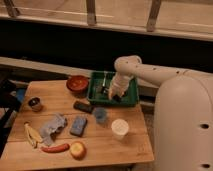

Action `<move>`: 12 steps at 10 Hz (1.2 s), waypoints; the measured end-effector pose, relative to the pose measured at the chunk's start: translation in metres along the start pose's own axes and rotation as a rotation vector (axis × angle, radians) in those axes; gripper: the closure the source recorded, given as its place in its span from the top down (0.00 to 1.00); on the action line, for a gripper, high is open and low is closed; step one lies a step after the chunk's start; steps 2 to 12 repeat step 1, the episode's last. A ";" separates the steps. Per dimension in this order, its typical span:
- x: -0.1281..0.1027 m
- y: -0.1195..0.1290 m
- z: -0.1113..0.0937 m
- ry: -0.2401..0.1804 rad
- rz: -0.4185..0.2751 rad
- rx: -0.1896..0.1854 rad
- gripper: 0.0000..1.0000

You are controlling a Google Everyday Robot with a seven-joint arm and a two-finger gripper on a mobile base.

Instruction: Wipe tray with brush

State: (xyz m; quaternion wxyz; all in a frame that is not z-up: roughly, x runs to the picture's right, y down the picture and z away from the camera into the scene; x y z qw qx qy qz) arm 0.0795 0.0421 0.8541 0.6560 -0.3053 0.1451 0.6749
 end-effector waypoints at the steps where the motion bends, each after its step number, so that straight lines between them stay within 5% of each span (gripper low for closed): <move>1: -0.010 -0.009 -0.002 -0.010 0.018 0.009 0.00; 12: -0.010 -0.009 -0.002 -0.010 0.018 0.009 0.00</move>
